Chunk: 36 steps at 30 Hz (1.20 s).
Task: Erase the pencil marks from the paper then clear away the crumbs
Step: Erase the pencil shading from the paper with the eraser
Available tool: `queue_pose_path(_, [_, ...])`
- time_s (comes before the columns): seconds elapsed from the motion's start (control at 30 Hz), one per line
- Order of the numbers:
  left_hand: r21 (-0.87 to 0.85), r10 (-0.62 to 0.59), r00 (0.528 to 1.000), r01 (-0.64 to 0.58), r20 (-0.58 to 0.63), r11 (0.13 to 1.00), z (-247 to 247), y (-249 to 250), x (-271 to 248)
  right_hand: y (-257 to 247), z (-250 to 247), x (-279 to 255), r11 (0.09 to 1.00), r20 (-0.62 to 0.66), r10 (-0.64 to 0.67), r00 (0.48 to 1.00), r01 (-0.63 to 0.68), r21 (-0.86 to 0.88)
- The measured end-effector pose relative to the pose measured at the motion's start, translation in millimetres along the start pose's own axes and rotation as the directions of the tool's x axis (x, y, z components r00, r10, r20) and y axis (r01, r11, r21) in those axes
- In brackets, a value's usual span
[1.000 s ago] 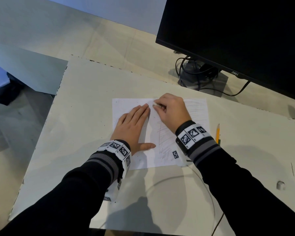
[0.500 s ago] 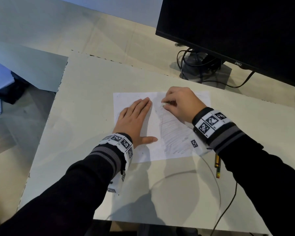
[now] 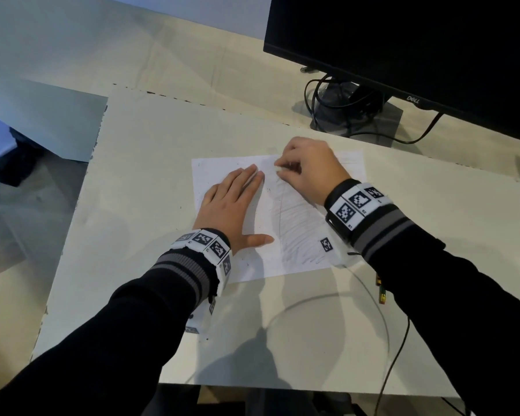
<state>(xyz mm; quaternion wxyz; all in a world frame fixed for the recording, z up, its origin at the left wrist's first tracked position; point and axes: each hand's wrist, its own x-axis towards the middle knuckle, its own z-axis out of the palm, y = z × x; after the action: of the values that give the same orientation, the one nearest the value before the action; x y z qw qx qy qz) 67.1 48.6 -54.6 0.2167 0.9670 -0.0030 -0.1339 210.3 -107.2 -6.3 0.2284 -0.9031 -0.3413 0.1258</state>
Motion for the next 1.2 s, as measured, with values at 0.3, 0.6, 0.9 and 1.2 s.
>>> queue_pose_path(0.3, [0.018,0.012,1.0,-0.012,0.014,1.0,-0.4,-0.3,-0.8,-4.1,-3.2,-3.2,0.998,0.083,-0.021,0.996,0.026,-0.062])
queue_pose_path(0.6, [0.03,0.011,1.0,-0.011,0.021,0.999,-1.4,0.3,-1.5,-3.8,2.3,-14.4,0.998,0.153,-0.033,0.988,0.039,-0.042])
queue_pose_path(0.9, [0.042,0.009,1.0,-0.01,0.022,0.999,-0.1,-0.5,0.1,-7.1,6.1,-23.3,0.994,0.168,-0.067,0.984,0.08,-0.07])
queue_pose_path(1.2, [0.05,0.016,1.0,-0.017,0.013,0.999,0.8,-0.4,0.2,-11.5,4.2,-28.2,0.993,0.222,-0.084,0.971,0.101,-0.065])
